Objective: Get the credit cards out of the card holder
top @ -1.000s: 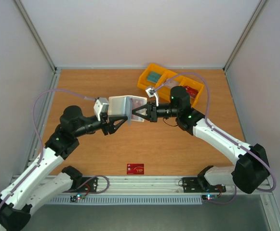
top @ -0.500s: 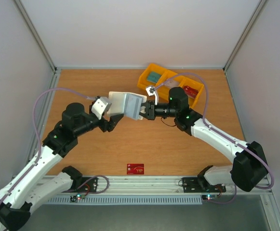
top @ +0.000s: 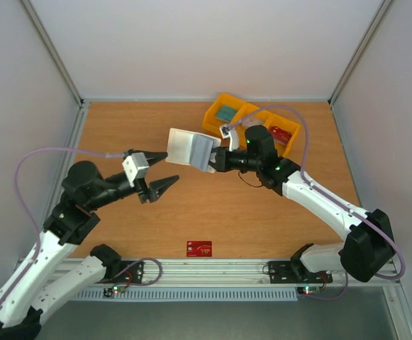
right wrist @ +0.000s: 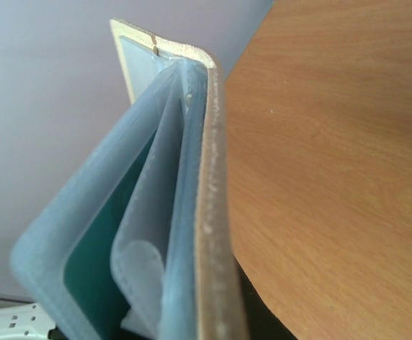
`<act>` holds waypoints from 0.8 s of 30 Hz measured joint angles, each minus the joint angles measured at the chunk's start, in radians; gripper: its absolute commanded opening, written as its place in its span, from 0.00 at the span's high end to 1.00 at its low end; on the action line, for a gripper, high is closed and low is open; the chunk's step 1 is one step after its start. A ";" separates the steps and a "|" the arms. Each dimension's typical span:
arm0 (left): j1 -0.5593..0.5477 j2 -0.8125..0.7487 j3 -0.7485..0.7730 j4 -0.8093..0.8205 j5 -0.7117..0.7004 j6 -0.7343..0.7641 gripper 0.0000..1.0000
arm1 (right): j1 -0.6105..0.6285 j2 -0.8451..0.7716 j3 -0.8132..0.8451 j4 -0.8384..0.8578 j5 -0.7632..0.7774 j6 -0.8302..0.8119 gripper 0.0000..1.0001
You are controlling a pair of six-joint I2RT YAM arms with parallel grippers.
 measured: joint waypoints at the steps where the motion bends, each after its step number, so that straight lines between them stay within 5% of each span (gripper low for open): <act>1: -0.019 0.023 0.007 -0.001 -0.002 -0.022 0.29 | 0.007 0.000 0.014 -0.015 0.018 -0.001 0.99; 6: -0.122 0.179 0.007 -0.026 -0.097 -0.070 0.15 | 0.074 0.000 0.080 -0.070 0.105 -0.003 0.99; 12: -0.243 0.237 -0.017 -0.039 -0.220 0.077 0.03 | 0.112 0.000 0.089 -0.072 0.152 0.019 0.99; 18: -0.318 0.230 -0.074 0.047 -0.341 0.425 0.13 | 0.117 0.013 0.105 -0.053 0.138 0.034 0.99; 24: -0.320 0.235 -0.108 0.089 -0.429 0.628 0.43 | 0.118 0.014 0.113 -0.051 0.104 0.045 0.99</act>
